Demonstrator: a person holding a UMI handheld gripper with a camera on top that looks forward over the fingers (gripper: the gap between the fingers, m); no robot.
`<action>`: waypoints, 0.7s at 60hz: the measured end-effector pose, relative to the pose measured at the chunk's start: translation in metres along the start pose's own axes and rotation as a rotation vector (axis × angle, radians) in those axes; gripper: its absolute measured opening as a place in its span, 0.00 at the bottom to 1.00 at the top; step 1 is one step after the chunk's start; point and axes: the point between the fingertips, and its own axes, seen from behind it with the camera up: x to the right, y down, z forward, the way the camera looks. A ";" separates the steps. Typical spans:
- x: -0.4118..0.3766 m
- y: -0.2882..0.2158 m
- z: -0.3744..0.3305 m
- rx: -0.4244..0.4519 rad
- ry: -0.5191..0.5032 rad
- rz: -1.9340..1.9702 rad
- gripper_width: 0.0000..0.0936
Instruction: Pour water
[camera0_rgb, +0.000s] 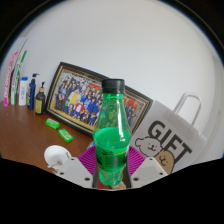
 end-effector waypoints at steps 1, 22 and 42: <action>-0.003 0.004 0.001 0.000 -0.004 0.027 0.40; -0.030 0.081 0.039 -0.039 -0.115 0.359 0.40; -0.028 0.099 0.041 -0.018 -0.110 0.408 0.50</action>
